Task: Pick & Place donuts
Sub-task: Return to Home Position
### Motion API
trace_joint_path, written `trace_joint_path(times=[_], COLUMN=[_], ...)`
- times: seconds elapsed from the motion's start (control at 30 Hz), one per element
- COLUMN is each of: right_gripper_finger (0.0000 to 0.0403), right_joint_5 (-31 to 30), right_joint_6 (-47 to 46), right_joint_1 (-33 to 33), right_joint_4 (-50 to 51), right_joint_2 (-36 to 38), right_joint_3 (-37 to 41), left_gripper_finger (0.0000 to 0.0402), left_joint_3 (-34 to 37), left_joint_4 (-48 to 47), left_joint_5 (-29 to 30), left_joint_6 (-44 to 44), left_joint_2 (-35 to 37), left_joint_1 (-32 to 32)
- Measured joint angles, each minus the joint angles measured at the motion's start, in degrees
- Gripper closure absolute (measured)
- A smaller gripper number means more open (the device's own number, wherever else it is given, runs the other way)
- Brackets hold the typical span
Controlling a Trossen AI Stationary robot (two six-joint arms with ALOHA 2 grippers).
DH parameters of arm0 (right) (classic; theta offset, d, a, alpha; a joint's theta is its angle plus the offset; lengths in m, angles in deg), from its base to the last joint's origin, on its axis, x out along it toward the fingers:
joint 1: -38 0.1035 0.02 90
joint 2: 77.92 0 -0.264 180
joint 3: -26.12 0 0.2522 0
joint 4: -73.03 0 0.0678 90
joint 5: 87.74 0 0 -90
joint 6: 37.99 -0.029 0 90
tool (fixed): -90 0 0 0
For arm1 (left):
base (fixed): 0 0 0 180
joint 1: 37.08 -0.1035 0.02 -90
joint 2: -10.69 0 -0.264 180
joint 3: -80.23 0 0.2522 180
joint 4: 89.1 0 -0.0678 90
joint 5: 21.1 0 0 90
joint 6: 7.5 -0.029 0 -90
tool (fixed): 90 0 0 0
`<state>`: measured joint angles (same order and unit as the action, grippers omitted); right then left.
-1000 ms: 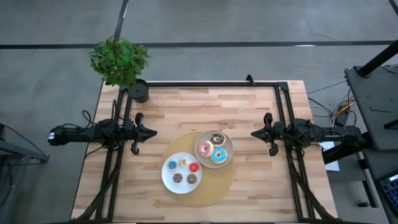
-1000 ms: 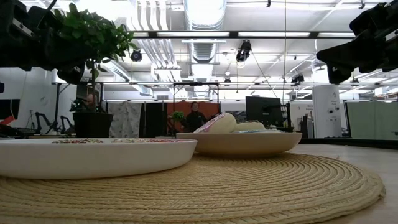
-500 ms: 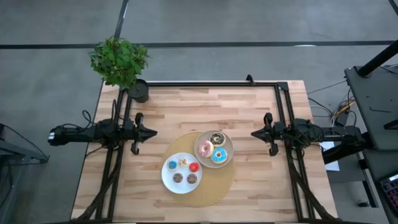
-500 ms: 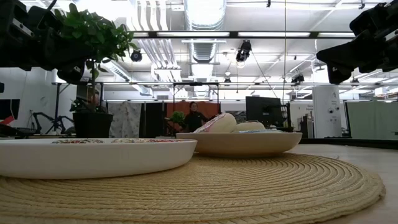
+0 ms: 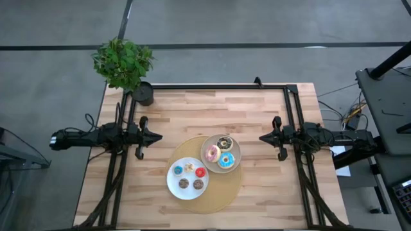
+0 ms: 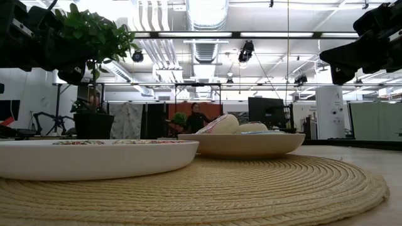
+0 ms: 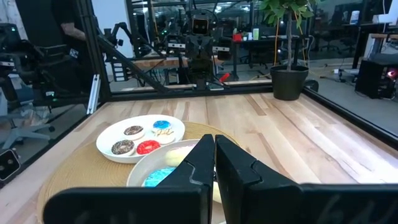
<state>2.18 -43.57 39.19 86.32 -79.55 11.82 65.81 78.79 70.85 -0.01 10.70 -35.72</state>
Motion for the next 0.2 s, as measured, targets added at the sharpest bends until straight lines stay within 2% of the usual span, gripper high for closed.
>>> trace_joint_path(times=[0.2], right_gripper_finger=[0.0394], right_joint_5=[0.00], right_joint_6=[-0.22], right_joint_1=[0.00], right_joint_4=[0.01], right_joint_2=[0.00], right_joint_3=[0.00], left_gripper_finger=[0.0401], left_joint_3=[0.00], left_joint_4=[0.00], left_joint_5=[0.00], left_joint_6=[0.00], left_joint_2=[0.00], left_joint_1=[0.01])
